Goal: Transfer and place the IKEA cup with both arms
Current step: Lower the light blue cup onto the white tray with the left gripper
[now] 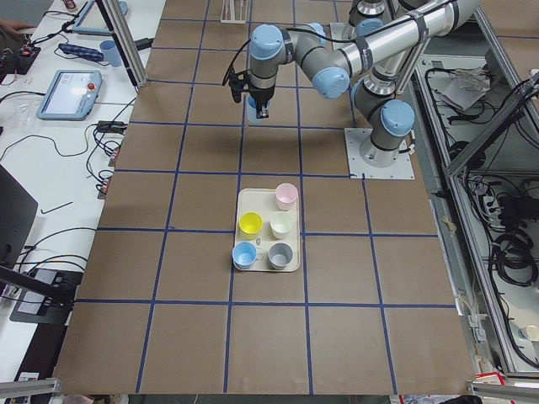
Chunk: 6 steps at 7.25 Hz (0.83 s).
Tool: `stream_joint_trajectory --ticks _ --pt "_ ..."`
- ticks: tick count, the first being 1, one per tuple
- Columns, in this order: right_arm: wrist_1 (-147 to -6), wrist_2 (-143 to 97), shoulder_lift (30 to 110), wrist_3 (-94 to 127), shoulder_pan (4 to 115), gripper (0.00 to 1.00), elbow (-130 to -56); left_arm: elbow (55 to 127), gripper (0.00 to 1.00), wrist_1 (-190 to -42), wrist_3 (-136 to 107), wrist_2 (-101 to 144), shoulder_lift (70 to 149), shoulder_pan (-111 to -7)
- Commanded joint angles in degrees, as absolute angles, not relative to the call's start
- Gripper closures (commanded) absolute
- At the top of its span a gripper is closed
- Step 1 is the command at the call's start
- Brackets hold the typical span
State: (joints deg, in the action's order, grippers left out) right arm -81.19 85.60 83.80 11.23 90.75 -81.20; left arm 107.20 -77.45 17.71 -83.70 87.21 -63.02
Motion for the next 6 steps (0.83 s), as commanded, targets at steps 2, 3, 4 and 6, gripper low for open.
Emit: stream_joint_trajectory --ticks 2,3,4,6 --pt "-91.4 89.1 86.1 12.0 92.2 0.00 -85.4 103.2 1.00 -77.3 33.7 -89.4 97.4 -53.6" --pt "-91.6 89.0 86.2 12.1 92.2 0.00 -84.8 101.6 1.00 -76.7 39.5 -90.3 100.3 -51.5" --pt "-91.6 88.9 86.3 11.9 92.2 0.00 -84.9 99.7 1.00 -76.6 41.1 -90.2 103.3 -49.9" --pt "-95.2 88.9 86.3 11.7 92.2 0.00 -85.3 97.0 1.00 -75.1 45.0 -89.7 108.6 -49.7"
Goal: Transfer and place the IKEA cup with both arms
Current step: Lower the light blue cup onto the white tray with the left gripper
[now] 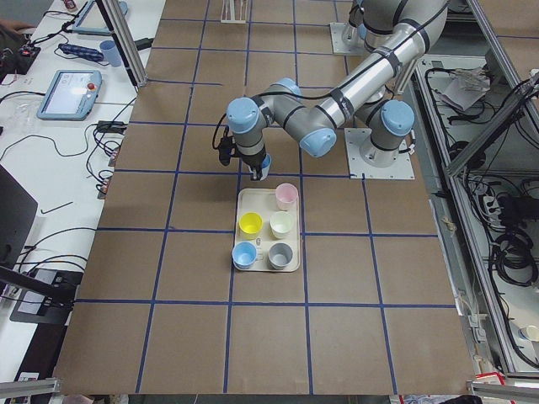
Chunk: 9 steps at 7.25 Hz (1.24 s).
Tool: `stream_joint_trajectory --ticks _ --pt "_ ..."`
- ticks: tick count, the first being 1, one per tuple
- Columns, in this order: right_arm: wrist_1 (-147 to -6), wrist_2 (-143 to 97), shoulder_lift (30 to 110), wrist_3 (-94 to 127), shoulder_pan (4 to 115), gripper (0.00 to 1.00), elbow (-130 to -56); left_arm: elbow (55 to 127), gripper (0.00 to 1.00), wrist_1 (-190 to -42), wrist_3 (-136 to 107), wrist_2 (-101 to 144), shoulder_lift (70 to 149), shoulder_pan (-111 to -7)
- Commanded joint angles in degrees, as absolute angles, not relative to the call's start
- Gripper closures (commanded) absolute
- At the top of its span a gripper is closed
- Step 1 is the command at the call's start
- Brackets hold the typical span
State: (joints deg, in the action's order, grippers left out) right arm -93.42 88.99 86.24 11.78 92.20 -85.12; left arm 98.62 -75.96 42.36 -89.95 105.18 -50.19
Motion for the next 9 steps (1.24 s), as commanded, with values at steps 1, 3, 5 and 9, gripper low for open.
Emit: stream_joint_trajectory --ticks 1,3,5,9 --pt "-95.2 88.9 86.3 11.7 92.2 0.00 -85.3 96.6 1.00 -73.5 45.9 -90.2 110.5 -49.7" --pt "-95.2 89.0 86.3 11.7 92.2 0.00 -85.3 96.5 1.00 -71.7 46.5 -90.2 112.6 -48.1" --pt "-95.2 88.9 86.4 11.7 92.2 0.00 -85.3 96.9 1.00 -71.6 46.5 -90.3 113.5 -47.6" --pt "-95.2 88.8 86.3 11.7 92.3 0.00 -85.3 97.9 1.00 -72.1 46.4 -90.1 113.8 -47.7"
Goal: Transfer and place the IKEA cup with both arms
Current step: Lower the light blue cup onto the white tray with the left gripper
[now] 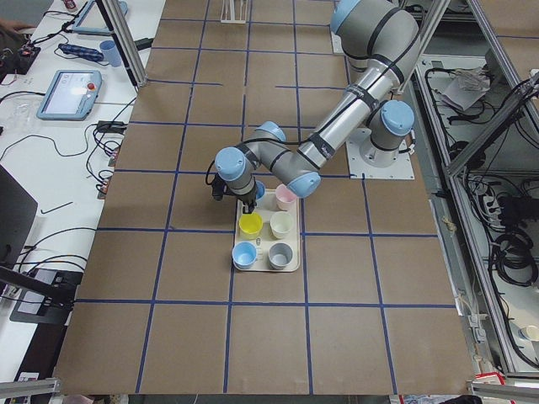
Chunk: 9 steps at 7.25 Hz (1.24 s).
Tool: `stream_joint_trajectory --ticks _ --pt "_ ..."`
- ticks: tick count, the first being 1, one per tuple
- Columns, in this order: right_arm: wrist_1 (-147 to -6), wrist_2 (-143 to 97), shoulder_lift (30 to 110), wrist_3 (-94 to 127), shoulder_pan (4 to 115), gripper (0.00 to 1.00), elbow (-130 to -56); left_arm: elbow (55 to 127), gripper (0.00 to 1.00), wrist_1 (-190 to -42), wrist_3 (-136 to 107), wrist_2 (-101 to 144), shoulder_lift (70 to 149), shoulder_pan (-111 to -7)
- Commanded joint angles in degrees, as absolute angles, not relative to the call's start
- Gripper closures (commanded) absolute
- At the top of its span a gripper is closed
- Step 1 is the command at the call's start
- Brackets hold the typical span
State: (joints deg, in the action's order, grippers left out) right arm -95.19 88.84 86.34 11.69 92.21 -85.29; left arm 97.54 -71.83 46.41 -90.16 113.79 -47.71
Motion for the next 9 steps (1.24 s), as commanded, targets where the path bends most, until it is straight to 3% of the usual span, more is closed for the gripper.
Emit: stream_joint_trajectory --ticks 1,2,4,5,9 --pt "-95.1 88.7 86.3 11.7 92.3 0.00 -85.1 98.1 1.00 -72.1 46.4 -90.2 113.9 -47.7" --pt "-95.1 88.8 86.3 11.7 92.3 0.00 -85.1 98.3 0.95 -72.2 46.3 -90.2 114.0 -47.7" --pt "-94.7 89.0 86.4 11.7 92.2 0.00 -84.9 98.3 0.60 -72.2 46.3 -90.2 114.2 -47.7" --pt "-94.7 89.0 86.4 11.7 92.3 0.00 -84.9 98.3 0.48 -72.2 46.3 -90.2 114.3 -47.7" --pt "-94.8 89.2 86.3 11.2 92.3 0.00 -84.8 98.2 0.51 -72.5 46.3 -90.2 114.4 -47.8"
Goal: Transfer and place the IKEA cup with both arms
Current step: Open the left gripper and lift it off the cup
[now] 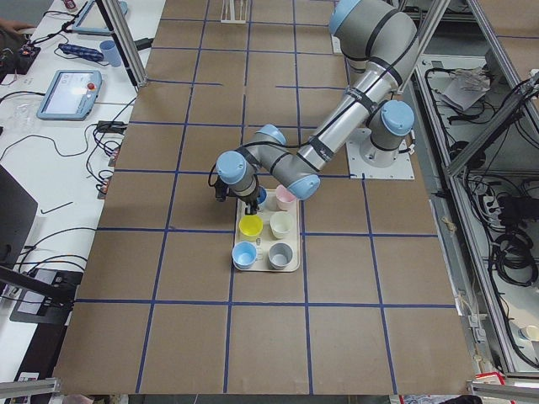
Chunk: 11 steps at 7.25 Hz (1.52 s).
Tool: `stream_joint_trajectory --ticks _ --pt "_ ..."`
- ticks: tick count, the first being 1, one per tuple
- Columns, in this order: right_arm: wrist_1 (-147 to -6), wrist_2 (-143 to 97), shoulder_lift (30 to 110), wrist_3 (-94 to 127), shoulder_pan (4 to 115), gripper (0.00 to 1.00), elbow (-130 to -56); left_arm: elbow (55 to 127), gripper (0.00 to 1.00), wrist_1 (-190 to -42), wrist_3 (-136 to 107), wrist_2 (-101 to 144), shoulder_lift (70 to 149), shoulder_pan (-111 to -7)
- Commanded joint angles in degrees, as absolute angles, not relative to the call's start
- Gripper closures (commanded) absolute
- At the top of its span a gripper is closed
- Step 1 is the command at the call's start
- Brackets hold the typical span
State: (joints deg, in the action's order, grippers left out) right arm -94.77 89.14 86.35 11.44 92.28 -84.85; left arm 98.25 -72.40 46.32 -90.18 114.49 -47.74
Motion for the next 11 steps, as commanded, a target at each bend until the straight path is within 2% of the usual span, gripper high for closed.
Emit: stream_joint_trajectory --ticks 1,2,4,5,8,11 --pt "-94.7 89.1 86.3 11.2 92.3 0.00 -84.8 98.1 0.62 -72.6 46.3 -90.2 114.3 -47.9" --pt "-94.7 89.1 86.3 11.2 92.3 0.00 -84.8 98.1 0.78 -72.6 46.4 -90.1 114.1 -47.9" --pt "-94.7 89.0 86.3 11.2 92.3 0.00 -84.8 98.2 0.78 -72.7 46.4 -90.2 114.2 -47.9" --pt "-94.7 89.0 86.3 11.2 92.3 0.00 -84.8 98.3 0.51 -72.8 46.2 -90.1 114.2 -47.9" --pt "-94.7 89.0 86.3 11.2 92.3 0.00 -84.8 98.1 0.38 -73.7 46.1 -90.0 113.9 -48.2" --pt "-94.7 89.0 86.3 11.2 92.2 0.00 -84.8 96.3 0.37 -77.9 45.9 -90.3 111.4 -48.5"
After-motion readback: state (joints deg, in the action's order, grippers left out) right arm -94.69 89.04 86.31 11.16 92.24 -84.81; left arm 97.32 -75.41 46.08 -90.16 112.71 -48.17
